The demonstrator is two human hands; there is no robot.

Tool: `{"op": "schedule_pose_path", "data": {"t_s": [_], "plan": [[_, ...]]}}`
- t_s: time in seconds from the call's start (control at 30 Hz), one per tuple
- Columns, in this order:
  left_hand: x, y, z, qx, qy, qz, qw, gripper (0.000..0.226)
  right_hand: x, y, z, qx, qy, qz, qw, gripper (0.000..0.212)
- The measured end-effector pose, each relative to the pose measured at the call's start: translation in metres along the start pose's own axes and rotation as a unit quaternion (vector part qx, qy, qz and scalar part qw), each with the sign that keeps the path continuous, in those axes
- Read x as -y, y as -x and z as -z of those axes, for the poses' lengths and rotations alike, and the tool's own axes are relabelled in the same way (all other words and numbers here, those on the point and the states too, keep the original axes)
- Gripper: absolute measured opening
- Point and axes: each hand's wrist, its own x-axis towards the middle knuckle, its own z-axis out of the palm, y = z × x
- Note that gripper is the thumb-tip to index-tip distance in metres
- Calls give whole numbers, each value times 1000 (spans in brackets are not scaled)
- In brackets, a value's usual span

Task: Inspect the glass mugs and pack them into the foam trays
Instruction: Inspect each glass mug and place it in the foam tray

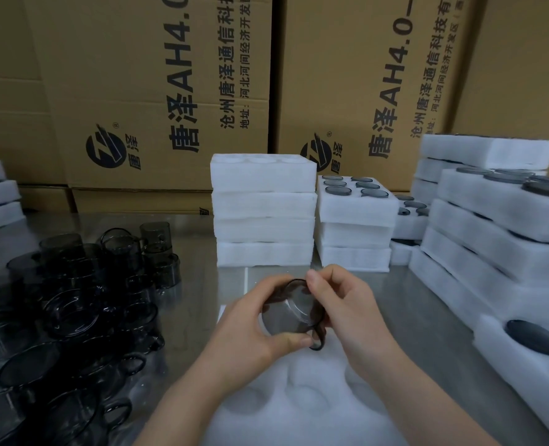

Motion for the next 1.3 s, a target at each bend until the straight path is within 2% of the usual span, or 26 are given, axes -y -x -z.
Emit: {"op": "schedule_pose_path", "data": {"t_s": [0.17,0.23,0.37,0.43,0.5,0.63,0.73,0.8,1.0,1.2,1.3], "plan": [[-1,0,2,-28,66,4,997,55,2,-2,2,35,-130,-39,990,22],[-3,1,3,-24,105,18,994,53,3,-4,4,58,-134,-43,988,26],[-5,1,3,-37,137,8,990,38,3,-4,7,179,-138,-48,973,41],[-4,1,3,-45,150,-2,988,31,3,-1,6,197,-136,-53,970,47],[-4,1,3,-51,161,-3,986,29,3,0,3,181,-128,-49,974,45],[-1,-2,1,-63,175,13,983,38,0,2,-2,68,-34,0,997,29],[0,-3,0,-70,151,9,986,42,-1,3,-4,29,3,-9,1000,39],[1,-2,0,-80,146,3,986,41,2,3,-5,36,7,-30,999,46],[3,-1,1,-98,106,-26,989,67,5,4,-6,110,50,-47,992,42],[-3,-2,1,-105,120,-33,987,56,4,4,-1,128,-41,-48,990,38],[-6,-2,0,-105,148,-21,983,58,4,3,0,159,-99,-41,981,30]]}}
